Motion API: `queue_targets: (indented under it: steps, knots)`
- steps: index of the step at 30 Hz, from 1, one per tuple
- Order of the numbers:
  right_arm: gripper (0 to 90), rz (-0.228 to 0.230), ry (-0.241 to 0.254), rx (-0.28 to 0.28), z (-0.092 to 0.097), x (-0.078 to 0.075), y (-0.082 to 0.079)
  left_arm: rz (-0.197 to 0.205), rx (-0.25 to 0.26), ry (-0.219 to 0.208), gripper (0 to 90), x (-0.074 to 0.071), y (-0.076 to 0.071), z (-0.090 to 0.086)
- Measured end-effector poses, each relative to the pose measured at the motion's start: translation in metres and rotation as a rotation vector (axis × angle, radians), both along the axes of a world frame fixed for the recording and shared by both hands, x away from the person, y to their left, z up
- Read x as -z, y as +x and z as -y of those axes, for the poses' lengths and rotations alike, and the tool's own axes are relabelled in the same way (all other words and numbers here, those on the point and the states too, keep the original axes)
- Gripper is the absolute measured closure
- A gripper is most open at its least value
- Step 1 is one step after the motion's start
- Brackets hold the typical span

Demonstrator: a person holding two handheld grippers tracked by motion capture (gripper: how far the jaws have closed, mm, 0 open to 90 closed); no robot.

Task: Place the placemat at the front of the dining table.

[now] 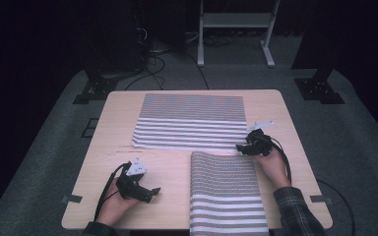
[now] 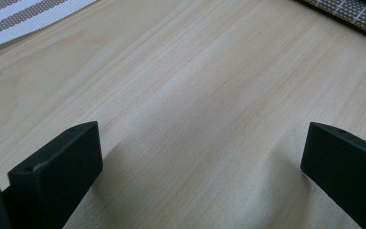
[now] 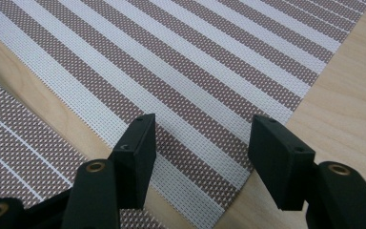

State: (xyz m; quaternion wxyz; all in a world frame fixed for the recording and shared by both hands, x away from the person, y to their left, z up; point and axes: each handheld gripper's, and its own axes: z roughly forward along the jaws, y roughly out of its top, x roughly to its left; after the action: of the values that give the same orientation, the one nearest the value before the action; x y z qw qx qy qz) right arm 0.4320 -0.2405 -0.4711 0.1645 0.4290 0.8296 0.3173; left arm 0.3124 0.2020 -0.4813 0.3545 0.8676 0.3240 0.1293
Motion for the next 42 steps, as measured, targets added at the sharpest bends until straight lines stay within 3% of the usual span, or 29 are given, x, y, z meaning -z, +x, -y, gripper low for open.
queue_targets:
  steps: [2,3,8,19,27,37,42]
  knots:
    - [41.3,0.008,0.020,0.000,0.002,0.002,-0.001,0.009,-0.004,0.011,0.0,-0.004,0.005,0.000]
    - [41.3,0.011,0.021,-0.001,0.002,0.002,-0.001,0.019,-0.016,-0.008,0.0,-0.006,0.007,-0.001]
    - [41.3,0.026,0.035,0.006,0.003,0.004,-0.003,0.025,-0.042,-0.019,0.0,-0.017,0.022,-0.001]
    - [41.3,0.033,0.038,0.004,0.003,0.005,-0.004,0.037,-0.080,-0.009,0.0,-0.032,0.068,-0.004]
    - [41.3,0.039,0.038,0.001,0.004,0.005,-0.004,0.033,-0.093,0.037,0.0,-0.027,0.101,-0.004]
    - [41.3,0.041,0.041,0.004,0.004,0.005,-0.004,0.022,-0.142,0.007,0.0,-0.026,0.138,-0.011]
    - [41.3,0.044,0.044,0.007,0.004,0.006,-0.005,0.020,-0.178,0.015,8.7,-0.021,0.149,-0.014]
